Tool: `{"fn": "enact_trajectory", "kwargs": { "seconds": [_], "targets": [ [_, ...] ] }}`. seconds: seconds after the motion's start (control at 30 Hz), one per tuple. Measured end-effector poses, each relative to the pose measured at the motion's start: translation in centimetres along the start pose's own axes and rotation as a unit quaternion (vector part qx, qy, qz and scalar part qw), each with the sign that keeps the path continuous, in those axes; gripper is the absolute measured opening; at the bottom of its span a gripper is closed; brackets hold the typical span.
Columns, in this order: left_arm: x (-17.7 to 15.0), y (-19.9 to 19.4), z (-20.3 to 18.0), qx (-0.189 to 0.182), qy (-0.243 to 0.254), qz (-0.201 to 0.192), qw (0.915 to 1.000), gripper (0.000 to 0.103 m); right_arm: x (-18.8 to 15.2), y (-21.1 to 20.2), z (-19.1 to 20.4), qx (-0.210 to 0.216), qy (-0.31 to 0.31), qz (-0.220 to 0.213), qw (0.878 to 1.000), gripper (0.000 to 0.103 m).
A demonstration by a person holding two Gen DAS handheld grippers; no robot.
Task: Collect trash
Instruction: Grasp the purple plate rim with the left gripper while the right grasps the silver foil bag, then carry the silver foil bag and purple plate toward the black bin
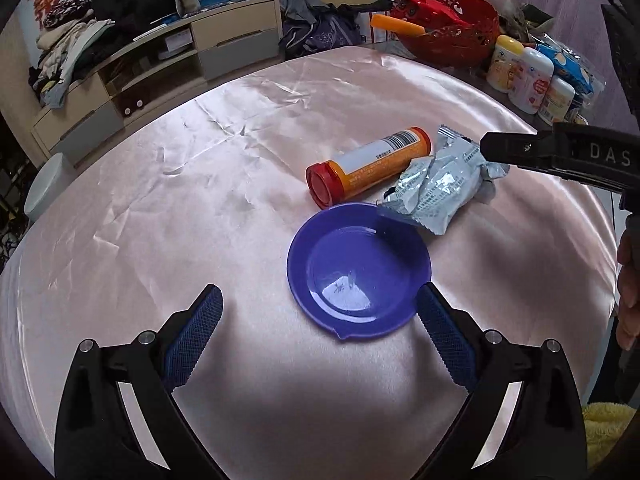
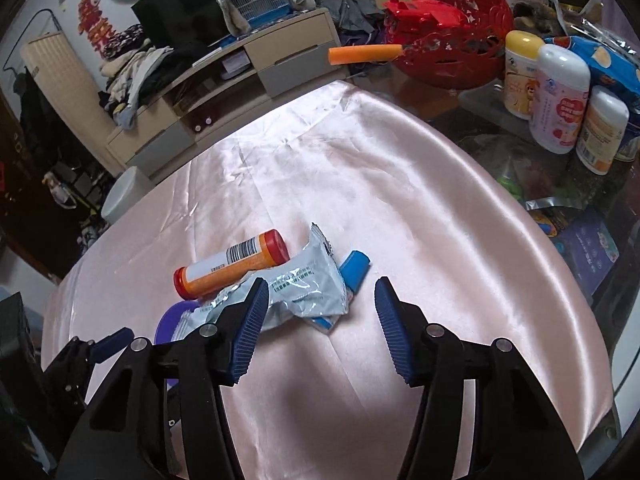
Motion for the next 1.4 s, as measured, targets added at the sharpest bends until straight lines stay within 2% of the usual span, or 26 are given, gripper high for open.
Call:
{"fn": "enact_trajectory", "kwargs": {
  "seconds": [0.17,0.3,0.33,0.37,0.4,0.5,0.53,0.6,0.63,0.7,1.03,1.4],
  "targets": [
    [1.0,1.4,0.4,-0.002,-0.002,0.009,1.0000,0.092,0.1,1.9,0.8,0.009,0.000,0.020,1.000,0.056],
    [1.0,2.2,0.6,-0.012,-0.003,0.012,0.9998,0.088,0.1,1.6,1.1,0.008,-0.006,0.009,1.000,0.030],
    [1.1,2.2,0.8,-0.019,-0.005,0.012,0.9997,0.085,0.2,1.5,1.0,0.008,-0.006,0.006,1.000,0.029],
    [1.1,2.0,0.7,-0.024,-0.005,0.011,0.9996,0.078,0.2,1.3,1.0,0.009,-0.005,0.004,1.000,0.027],
    [1.1,1.9,0.7,-0.024,-0.003,0.009,0.9997,0.066,0.2,1.2,0.9,0.009,-0.006,0.003,1.000,0.026],
    [1.2,1.3,0.6,-0.021,-0.001,0.007,0.9998,0.046,0.4,0.4,0.9,0.006,-0.014,-0.006,1.000,0.023],
    [1.3,1.1,0.7,-0.021,-0.003,0.008,0.9997,0.043,0.5,0.0,0.9,0.006,-0.015,-0.009,1.000,0.022],
    [1.2,0.8,0.9,-0.031,-0.012,0.010,0.9994,0.022,0.5,-0.9,1.0,0.007,-0.017,-0.016,1.000,0.021],
    [1.0,0.7,1.0,-0.039,-0.018,0.012,0.9990,0.018,0.5,-1.4,1.0,0.008,-0.018,-0.019,1.000,0.021],
    [0.6,0.4,0.8,-0.049,-0.020,0.017,0.9985,0.004,0.4,-2.6,1.0,0.007,-0.020,-0.026,0.999,0.021],
    [-2.8,-1.7,-2.1,-0.081,0.006,0.027,0.9963,0.003,-1.0,-8.5,-0.9,-0.023,-0.024,-0.060,0.998,0.021],
    [-5.9,-8.4,-6.1,-0.094,0.043,0.001,0.9947,0.001,-5.8,-14.9,-4.0,-0.055,-0.024,-0.079,0.995,0.020]
  ]
}}
Point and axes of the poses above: each gripper's, at about its wrist camera, not at the fingertips, and y roughly the way its jaws point, z to its left, x to its top, the point moved 2 cm from there along y, roughly the way its jaws point, and after that the axes turned 15 degrees about -x, right-handed, at the moved point
